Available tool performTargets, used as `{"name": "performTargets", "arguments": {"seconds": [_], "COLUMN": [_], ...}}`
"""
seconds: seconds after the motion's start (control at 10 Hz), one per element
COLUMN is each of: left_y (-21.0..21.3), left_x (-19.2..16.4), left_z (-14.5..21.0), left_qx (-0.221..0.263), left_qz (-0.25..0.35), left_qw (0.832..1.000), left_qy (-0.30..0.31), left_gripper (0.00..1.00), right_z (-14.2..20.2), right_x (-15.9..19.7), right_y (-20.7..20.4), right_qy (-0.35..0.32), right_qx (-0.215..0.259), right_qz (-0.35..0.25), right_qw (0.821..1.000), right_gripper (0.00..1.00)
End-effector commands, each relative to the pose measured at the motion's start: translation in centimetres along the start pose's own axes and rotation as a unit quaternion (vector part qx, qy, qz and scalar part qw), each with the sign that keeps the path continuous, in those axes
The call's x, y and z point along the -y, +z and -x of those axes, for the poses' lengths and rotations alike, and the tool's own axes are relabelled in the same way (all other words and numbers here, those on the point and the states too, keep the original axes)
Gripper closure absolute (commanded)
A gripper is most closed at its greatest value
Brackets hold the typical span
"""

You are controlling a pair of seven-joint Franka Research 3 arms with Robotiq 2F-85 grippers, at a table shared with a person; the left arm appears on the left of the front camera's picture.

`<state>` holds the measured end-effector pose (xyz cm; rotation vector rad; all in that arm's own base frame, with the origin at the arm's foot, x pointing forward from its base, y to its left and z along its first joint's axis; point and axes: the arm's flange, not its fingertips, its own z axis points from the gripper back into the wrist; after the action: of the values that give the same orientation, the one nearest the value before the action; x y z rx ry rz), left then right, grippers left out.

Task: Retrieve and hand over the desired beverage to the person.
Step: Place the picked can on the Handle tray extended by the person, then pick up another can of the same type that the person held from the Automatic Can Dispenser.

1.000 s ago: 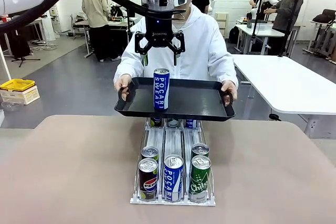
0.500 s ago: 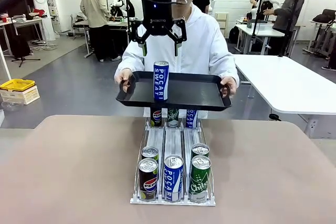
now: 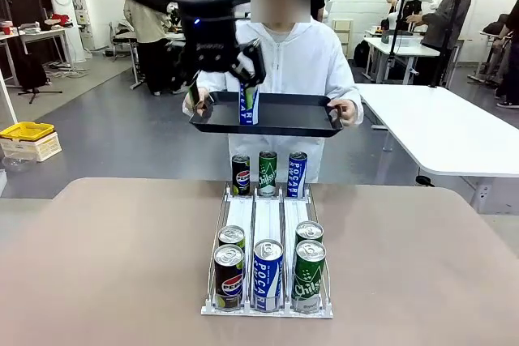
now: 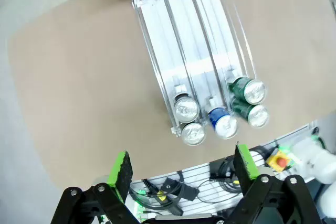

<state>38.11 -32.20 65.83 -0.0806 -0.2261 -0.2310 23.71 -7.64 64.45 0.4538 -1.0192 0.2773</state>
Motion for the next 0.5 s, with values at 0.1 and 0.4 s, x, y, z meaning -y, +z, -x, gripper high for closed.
{"name": "performTargets", "arguments": {"seconds": [0.1, 0.4], "left_y": [-2.3, -2.6], "left_x": [-3.1, -3.0], "left_z": [3.3, 2.3], "left_qx": [0.003, -0.024], "left_qz": [0.015, 0.002], "left_qw": [1.0, 0.999], "left_qy": [-0.022, 0.03], "left_gripper": [0.0, 0.0], "right_z": [-0.1, -0.1], "right_x": [0.0, 0.0], "right_y": [-0.2, -0.2], "right_qy": [0.0, 0.0], "right_qx": [0.002, 0.002], "right_qz": [-0.014, -0.014], "right_qw": [1.0, 1.0], "right_gripper": [0.0, 0.0]}}
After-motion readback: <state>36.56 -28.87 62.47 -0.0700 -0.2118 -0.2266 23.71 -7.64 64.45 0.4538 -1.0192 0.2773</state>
